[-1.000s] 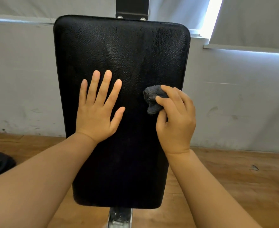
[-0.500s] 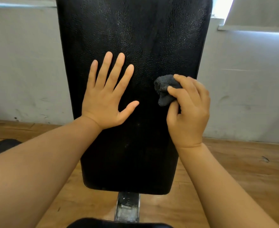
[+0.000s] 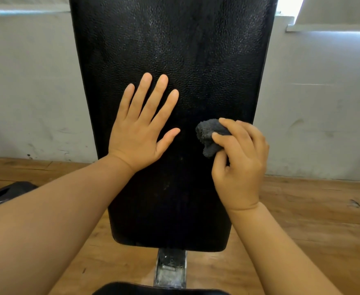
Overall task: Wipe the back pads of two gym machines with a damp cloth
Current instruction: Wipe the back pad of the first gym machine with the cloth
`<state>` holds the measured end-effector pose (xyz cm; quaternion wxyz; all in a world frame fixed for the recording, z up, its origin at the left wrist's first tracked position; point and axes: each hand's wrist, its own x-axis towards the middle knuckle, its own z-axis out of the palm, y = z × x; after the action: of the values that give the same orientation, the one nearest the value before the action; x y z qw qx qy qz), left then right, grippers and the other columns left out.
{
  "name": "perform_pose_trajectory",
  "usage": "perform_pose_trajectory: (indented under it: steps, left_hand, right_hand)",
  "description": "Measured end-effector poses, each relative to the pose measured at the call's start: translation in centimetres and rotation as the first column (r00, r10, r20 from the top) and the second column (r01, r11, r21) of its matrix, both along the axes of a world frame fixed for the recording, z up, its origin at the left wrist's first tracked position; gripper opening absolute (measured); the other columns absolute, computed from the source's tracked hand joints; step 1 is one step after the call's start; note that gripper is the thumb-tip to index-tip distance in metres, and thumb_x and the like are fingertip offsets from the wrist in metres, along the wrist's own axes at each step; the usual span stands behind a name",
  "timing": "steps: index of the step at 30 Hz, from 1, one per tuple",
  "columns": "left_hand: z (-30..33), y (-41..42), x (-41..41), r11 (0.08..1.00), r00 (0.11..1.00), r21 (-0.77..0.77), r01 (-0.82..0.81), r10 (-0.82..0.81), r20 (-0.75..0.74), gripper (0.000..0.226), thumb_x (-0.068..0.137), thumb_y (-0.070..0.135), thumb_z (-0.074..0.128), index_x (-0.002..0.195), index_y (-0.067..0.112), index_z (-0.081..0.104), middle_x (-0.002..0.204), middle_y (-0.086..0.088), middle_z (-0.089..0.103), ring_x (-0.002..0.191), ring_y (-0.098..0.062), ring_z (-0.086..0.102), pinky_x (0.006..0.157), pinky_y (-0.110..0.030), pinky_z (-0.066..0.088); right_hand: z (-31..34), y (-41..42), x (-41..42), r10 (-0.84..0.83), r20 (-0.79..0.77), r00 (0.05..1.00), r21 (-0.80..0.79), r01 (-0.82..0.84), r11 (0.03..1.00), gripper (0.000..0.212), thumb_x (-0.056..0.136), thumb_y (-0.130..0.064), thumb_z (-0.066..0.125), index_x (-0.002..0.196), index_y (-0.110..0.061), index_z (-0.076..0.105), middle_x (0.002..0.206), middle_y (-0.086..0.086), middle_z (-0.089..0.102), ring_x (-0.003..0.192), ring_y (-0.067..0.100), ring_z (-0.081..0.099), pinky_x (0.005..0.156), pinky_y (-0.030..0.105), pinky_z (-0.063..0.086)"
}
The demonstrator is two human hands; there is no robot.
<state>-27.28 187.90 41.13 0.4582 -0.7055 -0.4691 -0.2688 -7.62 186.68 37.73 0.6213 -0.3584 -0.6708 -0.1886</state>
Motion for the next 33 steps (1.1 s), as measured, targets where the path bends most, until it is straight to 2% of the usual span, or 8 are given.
perform_pose_trajectory:
  steps: [4, 9, 16, 20, 25, 33]
  left_hand:
    - [0.0, -0.2, 0.1, 1.0, 1.0, -0.007, 0.0, 0.0, 0.018, 0.061, 0.098, 0.046, 0.034, 0.147, 0.011, 0.026, 0.151, -0.019, 0.027, 0.14, -0.038, 0.016, 0.116, -0.047, 0.007]
    - [-0.1, -0.3, -0.1, 1.0, 1.0, -0.018, 0.009, -0.009, 0.02, 0.067, 0.095, 0.049, 0.038, 0.148, 0.011, 0.025, 0.152, -0.02, 0.026, 0.14, -0.039, 0.016, 0.116, -0.05, 0.008]
    - [-0.2, -0.3, -0.1, 1.0, 1.0, -0.019, 0.009, -0.008, 0.029, 0.065, 0.096, 0.049, 0.036, 0.147, 0.011, 0.027, 0.152, -0.02, 0.026, 0.14, -0.04, 0.018, 0.115, -0.051, 0.01]
    - [-0.3, -0.3, -0.1, 1.0, 1.0, -0.018, 0.009, -0.009, 0.027, 0.065, 0.096, 0.049, 0.036, 0.148, 0.011, 0.026, 0.152, -0.019, 0.026, 0.14, -0.04, 0.017, 0.115, -0.051, 0.011]
    - [-0.2, -0.2, -0.1, 1.0, 1.0, -0.011, 0.013, -0.013, 0.028, 0.065, 0.096, 0.048, 0.037, 0.147, 0.011, 0.026, 0.152, -0.02, 0.027, 0.14, -0.04, 0.017, 0.115, -0.05, 0.009]
    - [-0.3, -0.3, -0.1, 1.0, 1.0, -0.018, 0.006, -0.006, 0.029, 0.065, 0.096, 0.048, 0.038, 0.148, 0.01, 0.026, 0.152, -0.02, 0.026, 0.14, -0.04, 0.017, 0.115, -0.052, 0.011]
  right_hand:
    - [-0.6, -0.2, -0.4, 0.0, -0.05, 0.999, -0.016, 0.0, 1.0, 0.023, 0.084, 0.005, 0.049, 0.088, -0.004, 0.07, 0.113, 0.01, 0.067, 0.11, 0.029, 0.051, 0.093, 0.04, 0.041]
    - [-2.8, -1.1, -0.2, -0.042, 0.019, 0.999, -0.028, 0.043, 0.999, 0.035, 0.096, 0.0, 0.038, 0.121, -0.007, 0.06, 0.119, 0.01, 0.064, 0.115, 0.028, 0.051, 0.101, 0.043, 0.041]
    - [-4.0, -1.3, 0.7, -0.073, 0.154, 0.985, 0.003, 0.073, 0.997, 0.033, 0.096, -0.003, 0.04, 0.113, -0.006, 0.068, 0.12, 0.012, 0.064, 0.112, 0.03, 0.051, 0.094, 0.047, 0.044]
    - [-3.7, -1.6, 0.8, -0.245, 0.172, 0.954, 0.05, 0.24, 0.97, 0.029, 0.095, -0.008, 0.049, 0.111, -0.017, 0.071, 0.118, -0.001, 0.066, 0.107, 0.025, 0.048, 0.084, 0.039, 0.033]
    - [-2.5, -1.1, 0.5, -0.126, 0.144, 0.981, 0.056, 0.119, 0.991, 0.028, 0.091, 0.001, 0.052, 0.107, -0.009, 0.072, 0.112, 0.007, 0.068, 0.094, 0.025, 0.046, 0.078, 0.032, 0.036]
    - [-3.5, -1.7, -0.3, -0.122, 0.083, 0.989, 0.0, 0.123, 0.992, 0.032, 0.091, 0.002, 0.048, 0.109, -0.011, 0.072, 0.115, 0.005, 0.067, 0.099, 0.027, 0.05, 0.079, 0.036, 0.039]
